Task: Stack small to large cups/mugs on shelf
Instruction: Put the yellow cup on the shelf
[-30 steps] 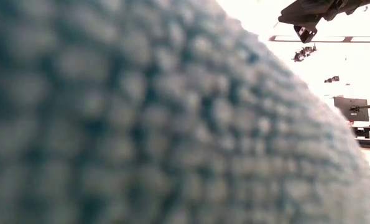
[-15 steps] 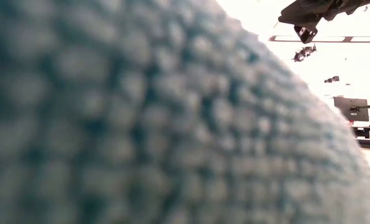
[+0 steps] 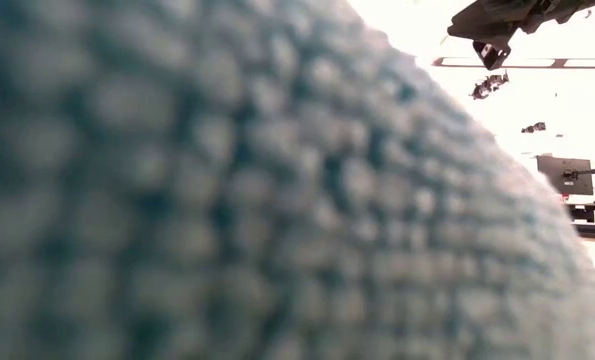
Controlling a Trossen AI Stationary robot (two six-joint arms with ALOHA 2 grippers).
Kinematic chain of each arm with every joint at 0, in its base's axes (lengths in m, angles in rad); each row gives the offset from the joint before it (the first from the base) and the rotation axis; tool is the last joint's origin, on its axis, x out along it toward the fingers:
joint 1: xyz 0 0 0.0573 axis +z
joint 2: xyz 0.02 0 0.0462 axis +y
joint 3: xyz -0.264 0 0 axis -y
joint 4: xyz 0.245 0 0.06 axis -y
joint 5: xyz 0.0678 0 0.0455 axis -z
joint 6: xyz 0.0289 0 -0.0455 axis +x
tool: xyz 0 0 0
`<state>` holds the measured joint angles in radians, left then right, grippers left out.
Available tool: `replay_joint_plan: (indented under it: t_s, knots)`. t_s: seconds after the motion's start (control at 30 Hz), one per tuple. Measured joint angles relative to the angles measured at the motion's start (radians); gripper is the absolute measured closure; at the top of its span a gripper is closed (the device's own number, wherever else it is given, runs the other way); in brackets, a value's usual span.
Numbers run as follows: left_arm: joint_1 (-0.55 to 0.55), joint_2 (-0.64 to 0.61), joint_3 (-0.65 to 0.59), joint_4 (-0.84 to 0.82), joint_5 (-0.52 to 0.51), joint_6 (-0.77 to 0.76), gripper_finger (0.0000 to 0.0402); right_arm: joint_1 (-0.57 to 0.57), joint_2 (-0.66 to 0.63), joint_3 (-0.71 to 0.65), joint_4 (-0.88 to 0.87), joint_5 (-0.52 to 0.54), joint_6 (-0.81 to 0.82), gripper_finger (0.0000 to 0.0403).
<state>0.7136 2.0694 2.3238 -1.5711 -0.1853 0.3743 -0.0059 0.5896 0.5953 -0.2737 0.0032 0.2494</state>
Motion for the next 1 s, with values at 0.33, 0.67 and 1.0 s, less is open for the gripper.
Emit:
replay_joint_plan:
  t_s: [0.33,0.67,1.0]
  knots:
    - [0.001,0.008,0.001,0.002,-0.006,0.025,0.0401,0.000,0.000,0.000,-0.001,0.000,-0.006,0.0346]
    - [0.014,0.010,0.001,0.002,0.000,0.034,0.0401,0.000,0.000,0.000,-0.008,0.000,-0.004,0.0346]
    - [0.014,0.012,0.001,0.001,0.007,0.040,0.0390,0.000,0.000,0.000,-0.009,0.000,0.003,0.0346]
